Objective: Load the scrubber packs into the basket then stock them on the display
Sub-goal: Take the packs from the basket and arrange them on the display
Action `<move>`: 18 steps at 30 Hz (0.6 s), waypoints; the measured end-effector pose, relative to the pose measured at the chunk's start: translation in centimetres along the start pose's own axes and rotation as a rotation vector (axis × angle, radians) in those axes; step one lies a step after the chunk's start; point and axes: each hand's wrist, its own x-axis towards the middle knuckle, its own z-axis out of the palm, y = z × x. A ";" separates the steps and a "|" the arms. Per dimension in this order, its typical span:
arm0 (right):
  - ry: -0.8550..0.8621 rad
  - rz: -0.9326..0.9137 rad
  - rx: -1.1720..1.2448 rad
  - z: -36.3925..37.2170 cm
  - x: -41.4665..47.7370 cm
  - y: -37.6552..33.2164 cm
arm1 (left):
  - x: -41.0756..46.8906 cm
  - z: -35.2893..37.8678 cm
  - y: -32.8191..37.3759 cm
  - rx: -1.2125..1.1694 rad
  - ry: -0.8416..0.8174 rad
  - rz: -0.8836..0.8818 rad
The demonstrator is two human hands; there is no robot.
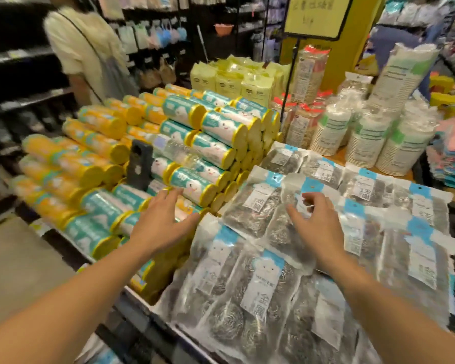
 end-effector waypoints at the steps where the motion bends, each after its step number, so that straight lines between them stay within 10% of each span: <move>1: -0.048 -0.040 0.022 2.2 -0.6 -2.6 | -0.9 -1.3 -2.2 -0.014 0.023 -0.024; 11: -0.491 -0.311 0.096 27.4 -17.5 -24.4 | -12.5 -10.7 -32.3 -0.153 0.136 -0.445; 18: -0.844 -0.115 0.011 47.2 -33.4 -24.2 | -20.0 -5.3 -53.9 -0.156 -0.078 -0.632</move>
